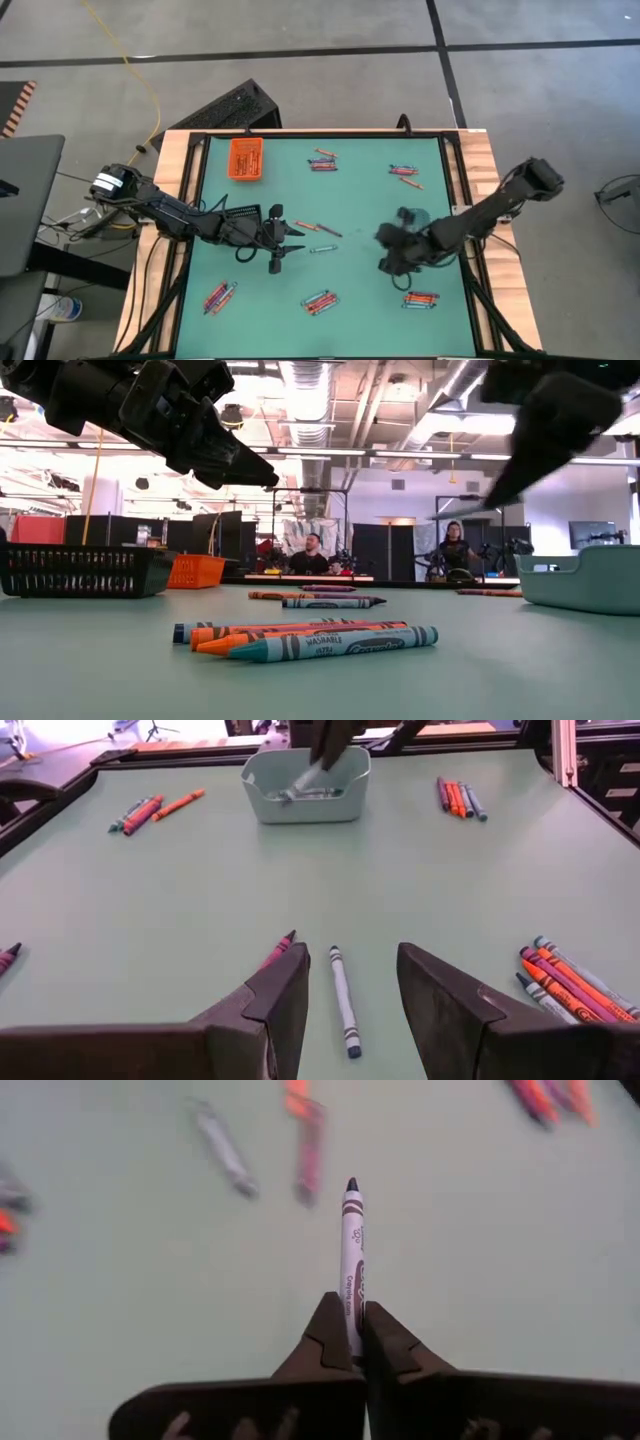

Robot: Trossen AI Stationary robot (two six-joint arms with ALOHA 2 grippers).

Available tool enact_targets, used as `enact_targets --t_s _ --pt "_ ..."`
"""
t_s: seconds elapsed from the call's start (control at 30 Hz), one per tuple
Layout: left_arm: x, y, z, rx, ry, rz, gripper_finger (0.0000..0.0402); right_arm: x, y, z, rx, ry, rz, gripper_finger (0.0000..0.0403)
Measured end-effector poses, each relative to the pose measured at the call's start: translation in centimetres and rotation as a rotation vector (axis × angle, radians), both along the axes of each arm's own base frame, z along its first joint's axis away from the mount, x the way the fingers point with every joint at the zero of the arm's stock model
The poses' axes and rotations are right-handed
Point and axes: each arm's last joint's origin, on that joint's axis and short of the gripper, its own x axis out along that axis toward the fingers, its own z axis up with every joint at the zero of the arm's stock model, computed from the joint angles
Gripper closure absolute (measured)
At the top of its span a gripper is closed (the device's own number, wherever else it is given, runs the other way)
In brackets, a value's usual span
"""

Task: Sort crayons
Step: Put the blue crayon into the blue bin, then put the orange crayon into the orange bin

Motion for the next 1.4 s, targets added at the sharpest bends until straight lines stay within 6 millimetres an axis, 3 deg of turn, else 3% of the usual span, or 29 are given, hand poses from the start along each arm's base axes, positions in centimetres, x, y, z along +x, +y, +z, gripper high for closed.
enact_targets --t_s 0.2,0.43,0.93,1.4 --pt "0.0 0.0 0.0 -0.006 0.0 0.002 0.0258 -4.0 -0.1 0.1 0.053 0.078 -0.29 0.04" --pt "0.0 0.0 0.0 -0.007 -0.001 0.002 0.0258 -6.0 0.3 -1.0 0.096 0.117 -0.512 0.0393" --pt "0.0 0.0 -0.1 -0.005 0.007 0.003 0.0258 -5.4 0.3 -2.6 0.024 0.17 -0.525 0.0341" --pt "0.0 0.3 -0.1 0.002 0.015 0.019 0.0258 -5.3 0.3 -2.7 -0.03 0.238 -0.417 0.0334"
